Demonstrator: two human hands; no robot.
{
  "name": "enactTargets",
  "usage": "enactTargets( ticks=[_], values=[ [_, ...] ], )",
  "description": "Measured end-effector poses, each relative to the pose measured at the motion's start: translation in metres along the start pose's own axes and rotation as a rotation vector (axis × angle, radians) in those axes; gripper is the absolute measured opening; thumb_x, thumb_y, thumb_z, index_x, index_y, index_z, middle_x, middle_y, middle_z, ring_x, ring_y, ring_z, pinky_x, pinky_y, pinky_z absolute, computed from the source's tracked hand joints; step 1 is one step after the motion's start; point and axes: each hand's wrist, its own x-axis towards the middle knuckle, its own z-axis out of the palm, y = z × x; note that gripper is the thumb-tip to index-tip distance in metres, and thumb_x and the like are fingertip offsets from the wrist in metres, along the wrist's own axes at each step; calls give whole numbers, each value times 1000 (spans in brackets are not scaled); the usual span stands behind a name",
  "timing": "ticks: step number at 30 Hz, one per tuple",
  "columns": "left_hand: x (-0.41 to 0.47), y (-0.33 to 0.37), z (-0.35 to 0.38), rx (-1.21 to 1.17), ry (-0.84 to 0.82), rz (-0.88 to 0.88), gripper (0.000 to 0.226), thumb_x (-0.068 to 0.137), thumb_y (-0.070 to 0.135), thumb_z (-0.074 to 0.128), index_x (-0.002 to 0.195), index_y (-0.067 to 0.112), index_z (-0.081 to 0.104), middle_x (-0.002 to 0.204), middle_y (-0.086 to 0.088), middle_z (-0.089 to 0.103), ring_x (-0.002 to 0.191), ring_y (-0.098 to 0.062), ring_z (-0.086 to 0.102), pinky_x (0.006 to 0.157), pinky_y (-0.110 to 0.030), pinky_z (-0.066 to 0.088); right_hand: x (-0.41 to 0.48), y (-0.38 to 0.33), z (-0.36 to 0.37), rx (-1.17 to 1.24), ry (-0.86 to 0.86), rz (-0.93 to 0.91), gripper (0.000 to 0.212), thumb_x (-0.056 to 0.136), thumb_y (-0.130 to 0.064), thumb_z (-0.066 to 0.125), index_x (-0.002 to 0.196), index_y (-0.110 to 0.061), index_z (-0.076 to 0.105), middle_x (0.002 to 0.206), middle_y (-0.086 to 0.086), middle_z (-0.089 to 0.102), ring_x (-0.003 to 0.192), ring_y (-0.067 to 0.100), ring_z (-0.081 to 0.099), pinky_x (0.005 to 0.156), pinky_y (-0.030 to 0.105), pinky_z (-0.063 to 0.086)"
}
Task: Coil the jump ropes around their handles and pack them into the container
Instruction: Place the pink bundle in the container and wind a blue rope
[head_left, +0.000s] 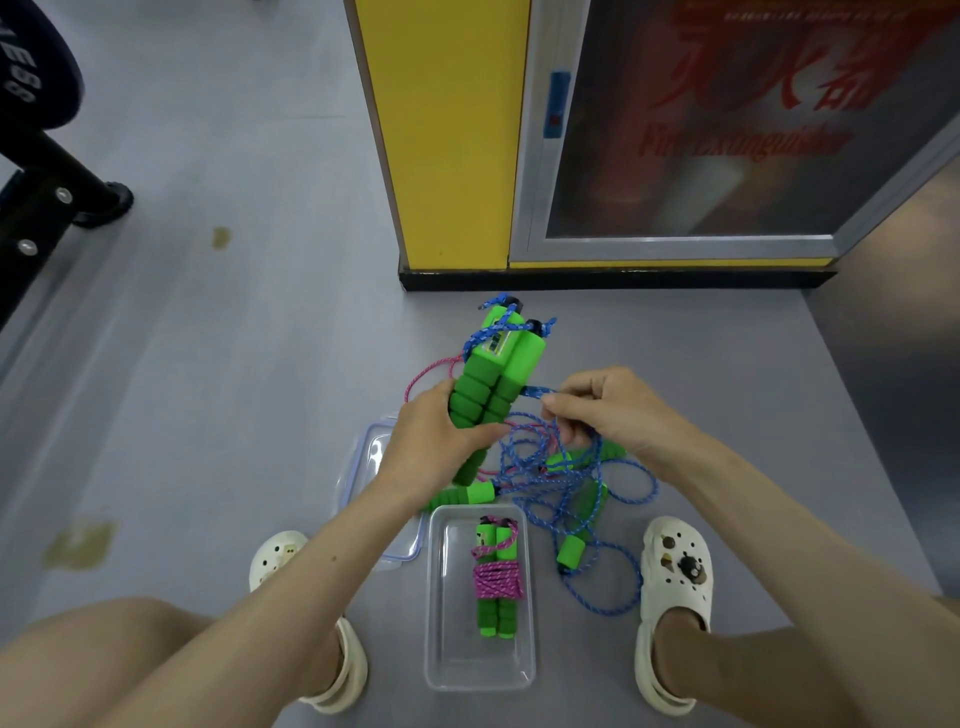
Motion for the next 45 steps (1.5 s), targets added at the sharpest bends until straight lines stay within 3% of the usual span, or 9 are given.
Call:
enactTargets(
  ticks=[6, 11, 17, 21, 25, 28, 35, 40, 45],
  values=[
    [-4, -3, 7, 354, 119, 58, 35, 79, 39, 74, 101, 19, 56, 79, 1, 65, 74, -22, 61, 62, -34, 48, 0, -3, 12, 27, -56, -20, 20, 95, -12, 55, 85, -2, 70, 64, 2, 66, 49, 2, 55, 53, 13, 45],
    [-12, 1, 15, 552, 200, 116, 30, 88, 38, 64, 101, 17, 46, 76, -1, 59, 64, -22, 48, 53, -31, 33, -4, -6, 20, -115, -60, -84, 40, 97, -13, 51, 58, -7, 58, 48, 0, 48, 40, 3, 34, 47, 12, 33],
    [-16, 3, 23, 849, 235, 207, 22, 96, 31, 50, 110, 15, 44, 88, -3, 65, 69, -27, 55, 51, -31, 23, -7, -9, 29, 51, -124, 16, 29, 101, -9, 42, 86, 8, 60, 50, 1, 60, 38, 6, 53, 43, 17, 43],
    [-13, 3, 23, 963, 320, 308, 41, 55, 12, 87, 85, 8, 59, 50, -2, 53, 34, -24, 49, 47, -17, -3, -5, -7, 31, 138, -64, 52, 28, 99, -14, 48, 92, 10, 61, 68, 21, 56, 36, 8, 41, 39, 17, 33],
    [-14, -2, 28, 991, 386, 380, 48, 51, 8, 84, 94, 6, 65, 52, -4, 52, 38, -22, 48, 42, -15, 12, -4, -9, 33, 191, 38, 123, 54, 82, -56, 59, 60, -6, 55, 54, 13, 41, 38, 11, 24, 40, 20, 22],
    [-16, -3, 32, 1001, 422, 468, 53, 54, 16, 83, 103, 7, 66, 60, -6, 54, 47, -23, 51, 40, -23, 28, -2, -10, 33, 309, 171, 198, 57, 80, -63, 58, 55, -13, 48, 47, 4, 43, 33, 10, 24, 37, 19, 20],
    [-18, 7, 31, 623, 183, 300, 63, 87, 65, 35, 135, 25, 45, 98, 4, 55, 86, -14, 55, 58, -28, 40, 2, -14, 25, 351, 308, 173, 42, 85, -45, 64, 61, -12, 53, 50, 7, 42, 32, 9, 25, 40, 22, 24],
    [-7, 15, 8, -92, -43, 20, 44, 78, 49, 69, 110, 24, 52, 86, 5, 55, 70, -10, 55, 61, -28, 50, -1, -14, 16, 378, 161, 135, 50, 90, -43, 57, 53, -10, 54, 38, -1, 43, 32, 7, 21, 44, 23, 18],
    [-10, 15, 5, -545, -248, -283, 53, 65, 44, 72, 108, 16, 61, 97, -8, 70, 80, -16, 70, 69, -27, 58, 3, -9, 16, 513, 33, 105, 48, 90, -44, 53, 60, -6, 52, 46, 2, 49, 32, 5, 24, 38, 19, 19]
  ],
)
